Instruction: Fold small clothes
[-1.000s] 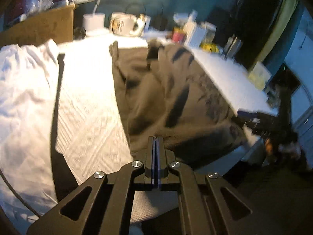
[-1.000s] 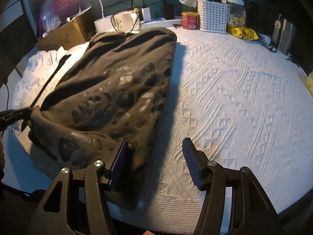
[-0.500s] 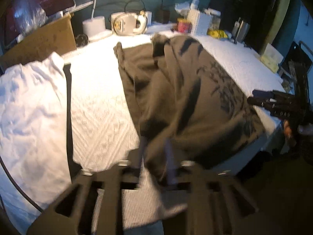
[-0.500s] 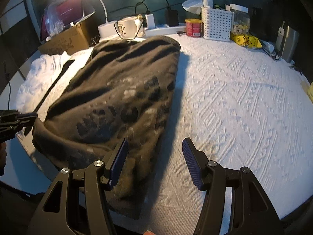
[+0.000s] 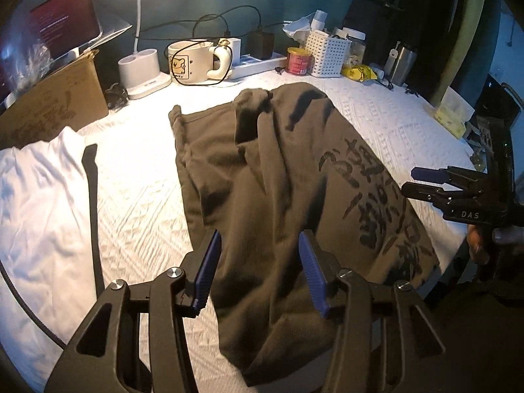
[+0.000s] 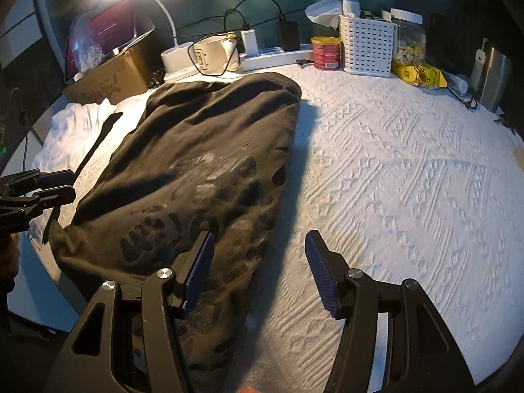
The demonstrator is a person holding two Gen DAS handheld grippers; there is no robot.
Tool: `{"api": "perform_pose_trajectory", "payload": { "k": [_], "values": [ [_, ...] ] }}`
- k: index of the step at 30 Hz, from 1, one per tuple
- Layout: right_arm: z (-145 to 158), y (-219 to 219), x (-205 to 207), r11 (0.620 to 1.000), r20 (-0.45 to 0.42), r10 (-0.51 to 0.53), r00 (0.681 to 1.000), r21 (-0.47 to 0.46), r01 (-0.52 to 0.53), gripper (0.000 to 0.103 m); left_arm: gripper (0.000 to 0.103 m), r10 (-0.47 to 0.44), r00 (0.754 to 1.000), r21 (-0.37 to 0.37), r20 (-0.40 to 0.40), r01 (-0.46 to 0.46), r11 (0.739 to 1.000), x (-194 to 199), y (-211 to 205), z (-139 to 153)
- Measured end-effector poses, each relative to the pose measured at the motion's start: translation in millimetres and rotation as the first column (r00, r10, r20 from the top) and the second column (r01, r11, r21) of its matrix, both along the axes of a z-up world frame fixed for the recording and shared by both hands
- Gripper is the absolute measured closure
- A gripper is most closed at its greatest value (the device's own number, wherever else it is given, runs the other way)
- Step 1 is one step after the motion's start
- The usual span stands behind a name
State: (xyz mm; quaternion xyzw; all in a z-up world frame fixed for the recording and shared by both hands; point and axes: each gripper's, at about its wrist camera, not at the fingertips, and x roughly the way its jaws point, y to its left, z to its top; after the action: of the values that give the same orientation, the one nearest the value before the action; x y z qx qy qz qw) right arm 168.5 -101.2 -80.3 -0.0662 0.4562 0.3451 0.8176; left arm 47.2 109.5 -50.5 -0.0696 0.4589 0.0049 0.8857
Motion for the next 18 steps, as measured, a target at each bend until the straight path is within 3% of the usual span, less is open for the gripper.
{"api": "perform_pose_trajectory", "payload": {
  "k": [7,18],
  "values": [
    [1.6,-0.5,20.7,1.000,-0.007,-0.004,1.000,0.009,0.005,0.042,0.054,0.005,1.000,-0.017,0.017,-0.004,1.000,19.4,4.5,9.4],
    [3.9,3.9,52.7,0.999,0.001,0.008,1.000,0.034,-0.008,0.042,0.054,0.033,0.999,0.063,0.041,-0.036,0.997,71.0,17.0,5.8]
  ]
}}
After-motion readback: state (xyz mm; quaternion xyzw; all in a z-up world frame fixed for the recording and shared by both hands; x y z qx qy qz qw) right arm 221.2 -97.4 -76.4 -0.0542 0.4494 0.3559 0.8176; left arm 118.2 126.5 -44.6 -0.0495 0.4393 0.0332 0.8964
